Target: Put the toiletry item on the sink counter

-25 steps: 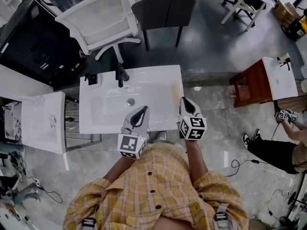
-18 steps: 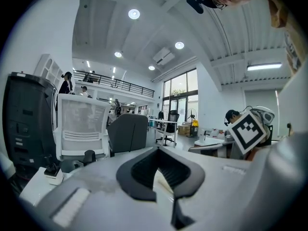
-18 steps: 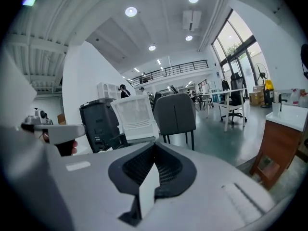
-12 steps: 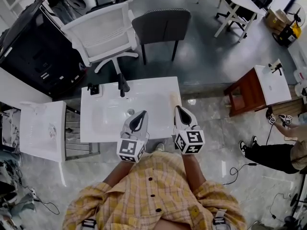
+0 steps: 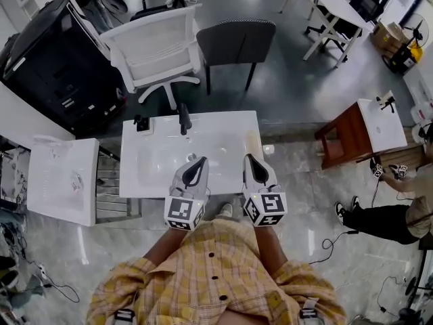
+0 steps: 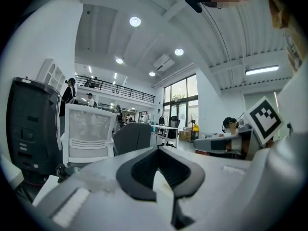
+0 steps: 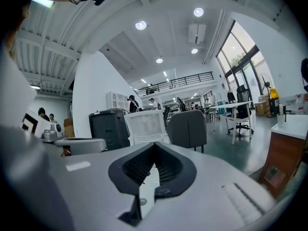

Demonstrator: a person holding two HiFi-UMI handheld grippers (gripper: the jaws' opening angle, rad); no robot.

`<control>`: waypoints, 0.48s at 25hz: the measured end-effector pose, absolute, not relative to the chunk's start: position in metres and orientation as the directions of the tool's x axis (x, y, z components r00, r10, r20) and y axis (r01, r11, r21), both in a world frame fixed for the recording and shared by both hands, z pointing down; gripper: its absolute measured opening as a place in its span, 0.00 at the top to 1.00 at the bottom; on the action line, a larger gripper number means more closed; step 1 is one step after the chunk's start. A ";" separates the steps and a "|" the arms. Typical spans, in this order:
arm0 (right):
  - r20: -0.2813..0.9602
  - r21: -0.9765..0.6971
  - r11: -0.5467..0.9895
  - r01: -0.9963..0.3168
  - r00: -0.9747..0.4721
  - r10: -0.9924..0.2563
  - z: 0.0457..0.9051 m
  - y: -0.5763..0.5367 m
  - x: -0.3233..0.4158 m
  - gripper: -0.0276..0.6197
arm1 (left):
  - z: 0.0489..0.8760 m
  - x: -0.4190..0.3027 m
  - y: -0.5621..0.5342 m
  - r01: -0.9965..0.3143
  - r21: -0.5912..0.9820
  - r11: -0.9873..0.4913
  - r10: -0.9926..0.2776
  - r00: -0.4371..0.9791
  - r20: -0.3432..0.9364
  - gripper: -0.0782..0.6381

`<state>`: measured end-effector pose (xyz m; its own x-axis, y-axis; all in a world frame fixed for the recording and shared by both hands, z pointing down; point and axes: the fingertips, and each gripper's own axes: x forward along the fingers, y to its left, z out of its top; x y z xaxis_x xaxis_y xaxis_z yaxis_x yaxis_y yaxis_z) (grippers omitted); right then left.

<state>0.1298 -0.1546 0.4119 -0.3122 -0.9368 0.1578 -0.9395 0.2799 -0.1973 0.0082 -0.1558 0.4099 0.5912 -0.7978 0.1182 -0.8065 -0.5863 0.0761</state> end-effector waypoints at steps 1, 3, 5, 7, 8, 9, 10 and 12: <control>0.152 -0.192 0.281 -0.940 -0.312 -0.938 0.409 -0.153 0.124 0.96 | 0.407 0.004 -0.154 -0.806 0.074 -0.587 -0.798 0.592 0.115 0.89; 0.144 -0.183 0.285 -0.941 -0.312 -0.939 0.405 -0.150 0.113 0.96 | 0.403 -0.007 -0.150 -0.806 0.070 -0.588 -0.798 0.592 0.108 0.89; 0.135 -0.178 0.287 -0.941 -0.312 -0.940 0.399 -0.148 0.103 0.96 | 0.397 -0.018 -0.147 -0.806 0.065 -0.589 -0.800 0.592 0.099 0.89; 0.124 -0.172 0.289 -0.942 -0.311 -0.942 0.394 -0.145 0.092 0.96 | 0.391 -0.028 -0.145 -0.806 0.062 -0.589 -0.801 0.592 0.089 0.89; 0.121 -0.169 0.290 -0.942 -0.312 -0.942 0.392 -0.144 0.087 0.96 | 0.389 -0.033 -0.143 -0.807 0.061 -0.588 -0.802 0.591 0.086 0.89; 0.118 -0.166 0.292 -0.942 -0.313 -0.942 0.391 -0.142 0.081 0.96 | 0.388 -0.039 -0.142 -0.807 0.061 -0.587 -0.803 0.590 0.084 0.89; 0.117 -0.164 0.295 -0.941 -0.315 -0.942 0.390 -0.140 0.074 0.96 | 0.387 -0.045 -0.139 -0.808 0.061 -0.586 -0.804 0.589 0.083 0.89; 0.113 -0.162 0.298 -0.941 -0.317 -0.942 0.389 -0.137 0.063 0.96 | 0.387 -0.054 -0.136 -0.807 0.060 -0.588 -0.803 0.591 0.081 0.89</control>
<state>0.0626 -0.1369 0.3892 -0.3174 -0.9416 0.1127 -0.9408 0.2978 -0.1618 -0.0544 -0.1357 0.3873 0.5906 -0.8029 0.0808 -0.8070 -0.5875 0.0603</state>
